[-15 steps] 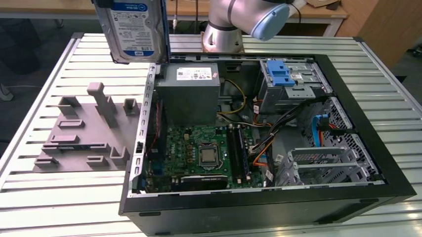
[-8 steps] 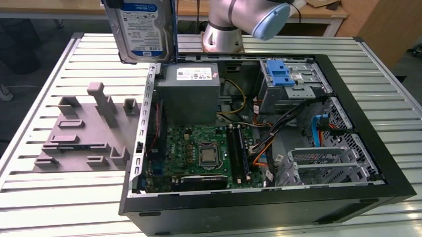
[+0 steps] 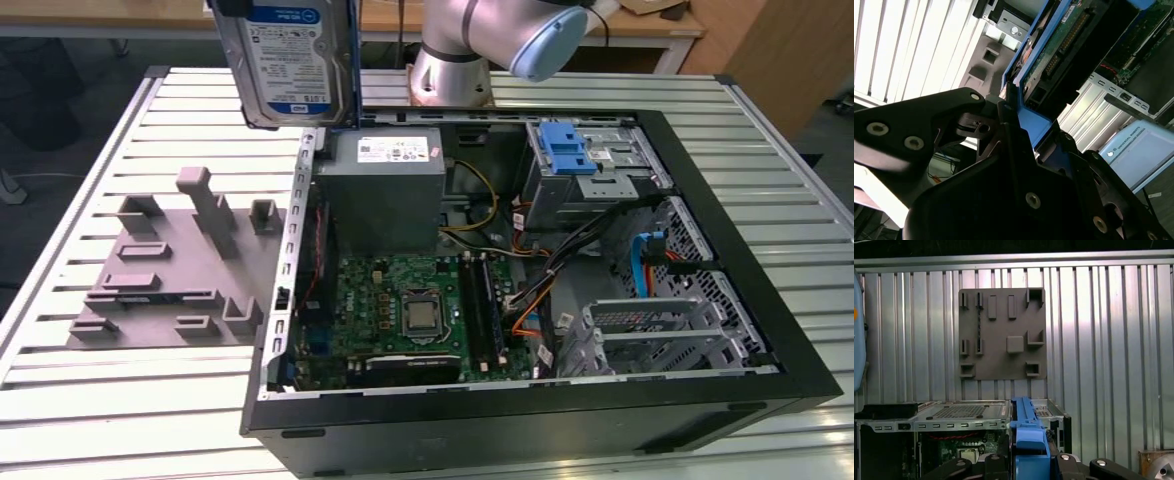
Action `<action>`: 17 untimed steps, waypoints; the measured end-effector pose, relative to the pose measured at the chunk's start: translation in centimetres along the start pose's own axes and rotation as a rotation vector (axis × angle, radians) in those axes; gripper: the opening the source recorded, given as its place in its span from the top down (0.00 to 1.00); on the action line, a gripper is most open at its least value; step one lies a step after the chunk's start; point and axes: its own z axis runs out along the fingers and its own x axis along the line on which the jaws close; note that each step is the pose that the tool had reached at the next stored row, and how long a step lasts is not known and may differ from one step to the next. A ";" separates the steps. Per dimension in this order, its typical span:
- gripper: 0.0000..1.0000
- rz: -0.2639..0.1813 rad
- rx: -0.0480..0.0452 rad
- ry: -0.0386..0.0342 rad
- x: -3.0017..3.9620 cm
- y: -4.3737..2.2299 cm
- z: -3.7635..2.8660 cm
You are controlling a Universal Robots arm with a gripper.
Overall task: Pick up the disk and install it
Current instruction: 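Pick up the disk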
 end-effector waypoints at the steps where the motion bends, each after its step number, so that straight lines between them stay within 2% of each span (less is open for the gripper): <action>1: 0.64 0.000 0.0001 -0.0001 0.00 -0.06 0.01; 17: 0.64 0.000 0.0001 -0.0001 -0.06 -1.36 -0.01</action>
